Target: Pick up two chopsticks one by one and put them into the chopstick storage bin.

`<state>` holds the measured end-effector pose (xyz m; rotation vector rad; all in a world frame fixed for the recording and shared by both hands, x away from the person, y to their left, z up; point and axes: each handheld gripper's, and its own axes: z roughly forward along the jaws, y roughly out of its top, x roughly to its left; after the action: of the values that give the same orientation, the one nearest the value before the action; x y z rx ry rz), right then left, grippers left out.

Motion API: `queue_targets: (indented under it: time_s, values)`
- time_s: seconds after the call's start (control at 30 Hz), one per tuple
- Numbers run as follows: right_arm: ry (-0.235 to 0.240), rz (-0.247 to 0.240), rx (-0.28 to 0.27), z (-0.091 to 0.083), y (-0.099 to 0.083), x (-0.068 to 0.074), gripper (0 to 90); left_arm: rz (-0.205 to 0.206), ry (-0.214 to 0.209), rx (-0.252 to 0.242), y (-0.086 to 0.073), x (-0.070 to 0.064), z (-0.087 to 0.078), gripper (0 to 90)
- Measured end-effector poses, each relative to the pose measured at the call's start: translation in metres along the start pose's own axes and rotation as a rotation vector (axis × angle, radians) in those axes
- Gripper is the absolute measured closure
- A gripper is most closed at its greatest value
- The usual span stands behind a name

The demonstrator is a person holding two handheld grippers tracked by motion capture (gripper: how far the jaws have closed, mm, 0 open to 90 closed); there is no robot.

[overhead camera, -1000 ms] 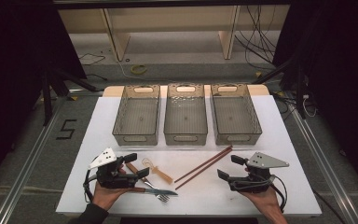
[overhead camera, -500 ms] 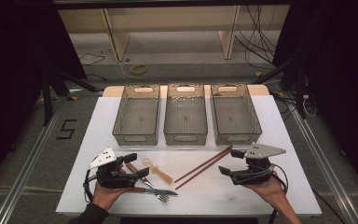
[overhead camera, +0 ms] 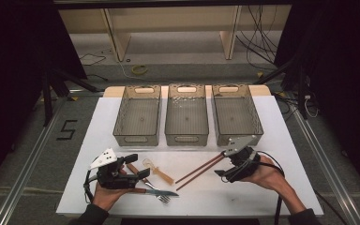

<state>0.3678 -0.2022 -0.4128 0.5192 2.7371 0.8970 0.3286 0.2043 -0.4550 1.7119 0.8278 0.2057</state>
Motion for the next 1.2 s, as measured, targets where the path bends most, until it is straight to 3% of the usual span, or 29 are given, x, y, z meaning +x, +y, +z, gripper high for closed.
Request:
queue_targets:
  time_s: [0.03,0.13,0.23,0.57,0.6,0.83,0.97,1.2]
  values:
    - [0.011,-0.028,0.039,0.003,0.005,-0.002,33.8,0.001,0.0,0.0,0.0,0.0,0.0,17.2]
    - [0.018,-0.071,0.073,0.007,0.009,-0.004,34.9,0.0,-0.001,0.0,0.0,0.0,0.0,17.2]
    - [0.036,-0.14,0.152,0.016,0.018,-0.008,36.0,-0.002,-0.002,-0.004,0.0,0.0,0.0,17.2]
    - [0.076,-0.236,0.247,0.041,0.028,-0.014,40.1,-0.001,-0.005,-0.005,0.001,-0.001,0.0,17.2]
    - [0.086,-0.273,0.279,0.045,0.029,-0.017,41.4,-0.001,-0.006,-0.006,0.001,0.0,0.0,17.2]
    - [0.105,-0.319,0.323,0.056,0.031,-0.019,46.9,0.0,-0.007,-0.006,0.001,0.0,0.0,17.3]
    - [0.112,-0.38,0.354,0.06,0.032,-0.021,51.3,0.0,-0.008,-0.006,0.001,0.0,0.0,17.3]
    - [0.13,-0.418,0.371,0.066,0.035,-0.024,58.1,0.001,-0.009,-0.006,0.001,-0.001,0.0,17.3]
